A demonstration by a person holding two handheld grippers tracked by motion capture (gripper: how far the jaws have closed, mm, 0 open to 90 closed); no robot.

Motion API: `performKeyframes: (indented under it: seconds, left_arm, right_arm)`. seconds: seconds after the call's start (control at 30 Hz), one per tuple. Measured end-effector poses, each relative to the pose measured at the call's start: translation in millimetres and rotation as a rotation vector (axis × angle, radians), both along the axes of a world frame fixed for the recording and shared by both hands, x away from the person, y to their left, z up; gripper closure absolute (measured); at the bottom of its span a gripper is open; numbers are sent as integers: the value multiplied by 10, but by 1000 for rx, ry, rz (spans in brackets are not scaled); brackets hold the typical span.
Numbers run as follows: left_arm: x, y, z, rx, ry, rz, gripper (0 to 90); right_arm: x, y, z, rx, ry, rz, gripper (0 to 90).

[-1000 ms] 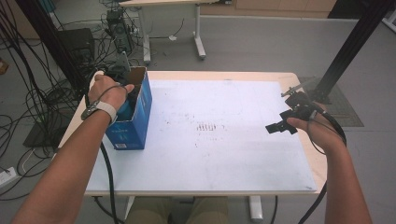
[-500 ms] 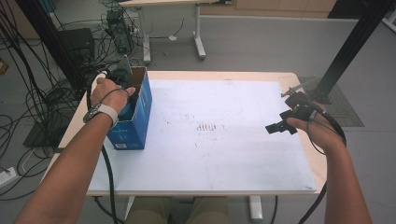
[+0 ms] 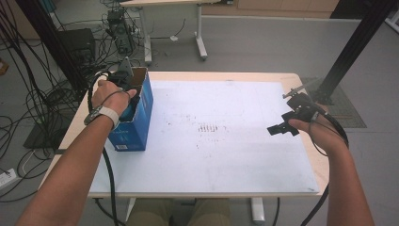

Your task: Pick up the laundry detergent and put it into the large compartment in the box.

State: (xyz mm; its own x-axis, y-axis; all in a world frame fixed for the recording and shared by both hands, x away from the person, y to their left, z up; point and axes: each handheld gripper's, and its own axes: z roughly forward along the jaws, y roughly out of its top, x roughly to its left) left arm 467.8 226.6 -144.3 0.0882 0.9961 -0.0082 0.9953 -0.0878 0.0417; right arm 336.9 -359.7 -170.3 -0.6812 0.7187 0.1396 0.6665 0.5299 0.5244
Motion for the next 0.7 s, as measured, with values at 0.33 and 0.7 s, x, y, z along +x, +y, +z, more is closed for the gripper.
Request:
performKeyframes:
  seconds: [0.33,0.7]
  left_arm:
    - [2,-6,-1,2,2,-1,390]
    - [-3,2,-5,0,1,1,390]
  right_arm:
    - [0,0,-3,0,-1,0,91]
    - [-4,7,16,-3,-3,1,91]
